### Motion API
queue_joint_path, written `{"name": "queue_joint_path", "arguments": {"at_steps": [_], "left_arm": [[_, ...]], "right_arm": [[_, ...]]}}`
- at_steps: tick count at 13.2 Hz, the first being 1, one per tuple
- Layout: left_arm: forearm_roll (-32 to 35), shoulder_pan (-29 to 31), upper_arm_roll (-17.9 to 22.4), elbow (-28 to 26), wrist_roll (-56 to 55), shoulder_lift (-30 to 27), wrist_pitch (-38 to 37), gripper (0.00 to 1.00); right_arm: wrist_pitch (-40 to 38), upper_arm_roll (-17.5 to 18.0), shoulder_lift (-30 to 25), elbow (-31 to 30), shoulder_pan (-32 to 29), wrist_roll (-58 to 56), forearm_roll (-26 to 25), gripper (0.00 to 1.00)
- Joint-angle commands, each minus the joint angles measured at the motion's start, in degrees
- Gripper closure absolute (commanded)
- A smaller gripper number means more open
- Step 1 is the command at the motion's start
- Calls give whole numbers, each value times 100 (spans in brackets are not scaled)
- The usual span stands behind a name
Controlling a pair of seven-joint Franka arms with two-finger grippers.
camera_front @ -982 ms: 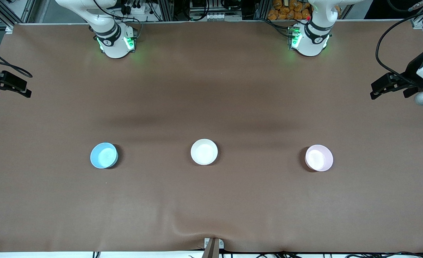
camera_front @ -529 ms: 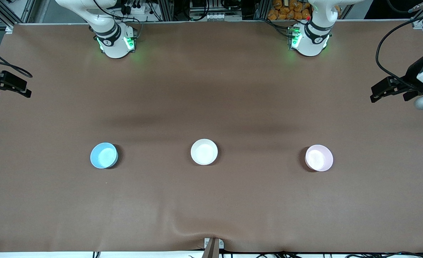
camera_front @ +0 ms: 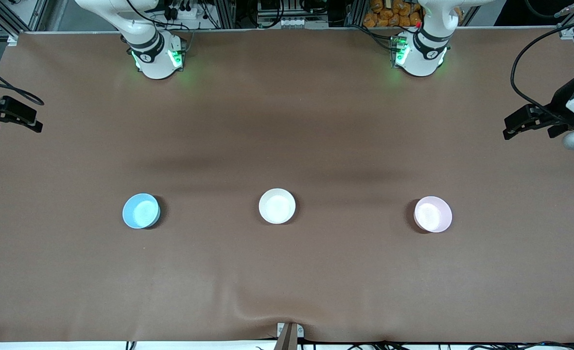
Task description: Stack pink and blue bowls on white bowl
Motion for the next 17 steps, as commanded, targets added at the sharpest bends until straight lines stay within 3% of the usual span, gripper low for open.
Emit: {"name": "queue_joint_path", "arguments": {"at_steps": [1, 8, 17], "left_arm": [[-34, 121, -11, 107, 197, 132, -62, 0], [-26, 156, -11, -24, 188, 404, 70, 0], [-26, 200, -11, -964, 188, 475, 1360, 0]], "right_arm": [[-66, 20, 39, 126, -22, 17, 1, 0], [-66, 20, 39, 126, -22, 17, 1, 0], [-66, 20, 39, 126, -22, 17, 1, 0]]}}
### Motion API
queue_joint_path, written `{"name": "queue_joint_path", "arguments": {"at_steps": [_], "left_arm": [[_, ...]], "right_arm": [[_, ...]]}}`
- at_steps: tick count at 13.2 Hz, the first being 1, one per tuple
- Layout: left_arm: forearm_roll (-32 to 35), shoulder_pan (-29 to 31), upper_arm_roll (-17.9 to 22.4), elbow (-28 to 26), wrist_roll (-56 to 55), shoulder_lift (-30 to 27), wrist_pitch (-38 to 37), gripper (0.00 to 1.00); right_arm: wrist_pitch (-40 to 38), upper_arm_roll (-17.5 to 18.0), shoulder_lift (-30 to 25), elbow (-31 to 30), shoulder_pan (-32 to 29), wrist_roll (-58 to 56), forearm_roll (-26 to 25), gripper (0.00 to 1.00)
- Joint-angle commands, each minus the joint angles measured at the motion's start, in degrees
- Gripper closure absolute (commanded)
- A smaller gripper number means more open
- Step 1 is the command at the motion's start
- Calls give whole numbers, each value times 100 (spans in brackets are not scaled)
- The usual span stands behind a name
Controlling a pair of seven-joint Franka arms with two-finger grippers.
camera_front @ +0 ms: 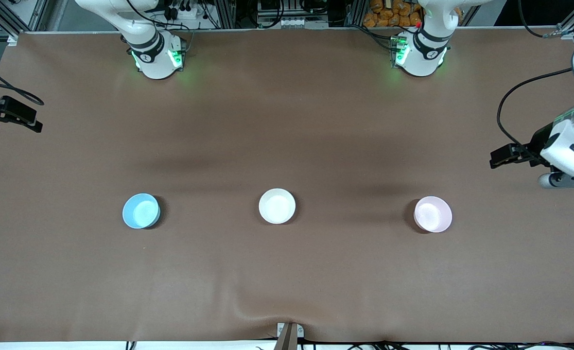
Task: Stack pink and blue bowls on white bowl
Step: 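Move the left gripper down over the pink bowl's rim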
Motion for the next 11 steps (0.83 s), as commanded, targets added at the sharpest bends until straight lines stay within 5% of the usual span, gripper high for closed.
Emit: {"name": "queue_joint_path", "arguments": {"at_steps": [1, 11], "left_arm": [[-26, 40, -21, -407, 83, -85, 465, 0], [1, 66, -29, -1427, 74, 555, 2441, 0]], "right_arm": [[-66, 20, 39, 123, -22, 17, 1, 0], [-66, 20, 39, 123, -22, 17, 1, 0]]}}
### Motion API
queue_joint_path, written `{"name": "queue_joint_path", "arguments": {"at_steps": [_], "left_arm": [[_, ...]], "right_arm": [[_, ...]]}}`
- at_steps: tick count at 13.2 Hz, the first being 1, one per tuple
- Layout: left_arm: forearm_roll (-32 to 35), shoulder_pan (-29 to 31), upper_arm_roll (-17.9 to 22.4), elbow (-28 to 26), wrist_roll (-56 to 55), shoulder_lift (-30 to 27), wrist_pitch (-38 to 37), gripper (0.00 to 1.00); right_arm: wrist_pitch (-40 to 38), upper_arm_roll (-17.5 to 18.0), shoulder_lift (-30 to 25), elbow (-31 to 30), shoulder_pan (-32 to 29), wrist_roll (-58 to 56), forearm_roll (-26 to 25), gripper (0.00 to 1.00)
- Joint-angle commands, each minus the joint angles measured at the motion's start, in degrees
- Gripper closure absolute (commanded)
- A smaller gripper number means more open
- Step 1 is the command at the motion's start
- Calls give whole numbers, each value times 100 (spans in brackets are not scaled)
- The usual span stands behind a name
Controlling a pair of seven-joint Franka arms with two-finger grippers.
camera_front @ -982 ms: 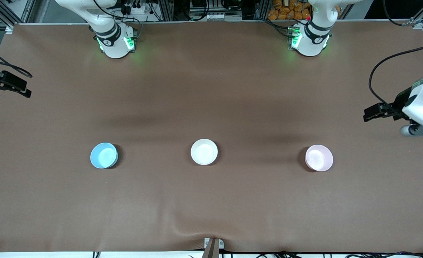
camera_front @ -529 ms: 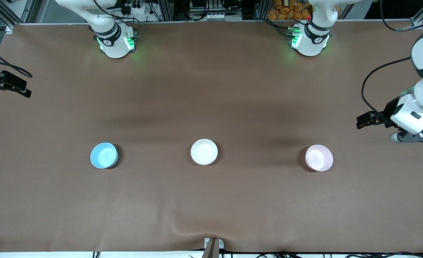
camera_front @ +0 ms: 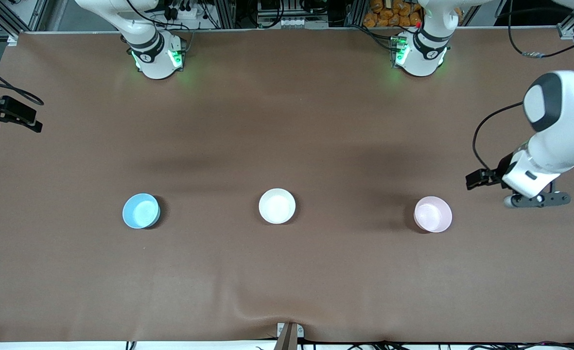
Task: Stack pink and blue bowls on white bowl
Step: 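Move the left gripper down over the pink bowl's rim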
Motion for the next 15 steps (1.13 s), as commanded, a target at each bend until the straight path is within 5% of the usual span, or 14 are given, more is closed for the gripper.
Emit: {"name": "queue_joint_path", "arguments": {"at_steps": [1, 15], "left_arm": [[-8, 91, -30, -354, 74, 128, 703, 0], [-43, 276, -65, -672, -31, 1578, 2788, 5]], "right_arm": [[-66, 20, 39, 119, -22, 17, 1, 0], [-66, 20, 39, 119, -30, 17, 1, 0]]}}
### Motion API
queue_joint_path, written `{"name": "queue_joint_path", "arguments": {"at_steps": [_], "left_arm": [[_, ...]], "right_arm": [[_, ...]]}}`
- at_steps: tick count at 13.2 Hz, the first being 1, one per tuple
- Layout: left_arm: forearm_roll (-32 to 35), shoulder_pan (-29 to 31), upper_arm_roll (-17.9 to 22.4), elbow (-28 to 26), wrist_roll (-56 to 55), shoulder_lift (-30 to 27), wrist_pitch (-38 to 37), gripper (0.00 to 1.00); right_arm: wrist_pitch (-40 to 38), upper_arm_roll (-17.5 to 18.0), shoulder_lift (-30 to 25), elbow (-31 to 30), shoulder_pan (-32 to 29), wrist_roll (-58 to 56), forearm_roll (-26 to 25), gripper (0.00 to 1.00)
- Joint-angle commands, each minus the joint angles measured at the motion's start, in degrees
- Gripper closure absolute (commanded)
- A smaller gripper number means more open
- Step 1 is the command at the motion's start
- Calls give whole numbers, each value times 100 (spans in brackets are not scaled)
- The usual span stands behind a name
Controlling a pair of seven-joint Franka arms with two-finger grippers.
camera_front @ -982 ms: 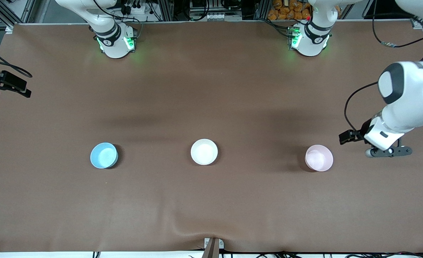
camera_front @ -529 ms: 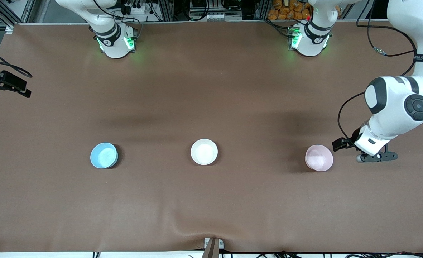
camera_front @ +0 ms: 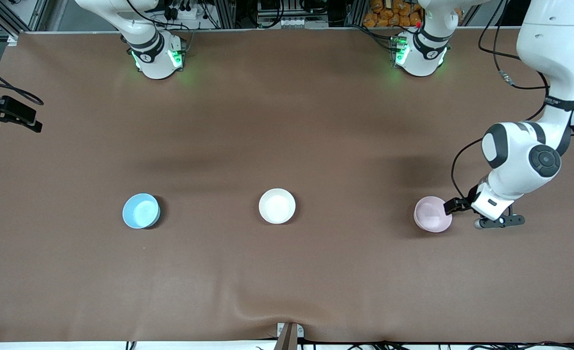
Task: Stack pink and blue bowls on white bowl
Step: 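Close the left gripper on the pink bowl rim and lift it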
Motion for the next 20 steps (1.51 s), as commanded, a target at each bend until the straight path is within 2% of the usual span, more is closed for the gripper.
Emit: {"name": "queue_joint_path", "arguments": {"at_steps": [1, 4, 8, 13, 17, 20], "left_arm": [[-52, 23, -48, 2, -50, 180, 222, 15], [-52, -4, -65, 11, -50, 260, 240, 40], [-52, -21, -74, 11, -41, 348, 240, 100], [-52, -13, -171, -6, 20, 217, 188, 100], [-87, 14, -539, 46, -181, -134, -233, 100], [-96, 23, -916, 178, -795, -328, -664, 100]], "right_arm": [[-66, 21, 39, 116, -30, 17, 1, 0], [-66, 21, 39, 107, -30, 17, 1, 0], [-66, 21, 39, 116, -30, 17, 1, 0], [-66, 21, 39, 116, -30, 17, 1, 0], [-83, 21, 39, 99, -30, 17, 1, 0], [-232, 21, 188, 107, -39, 17, -8, 0]]}}
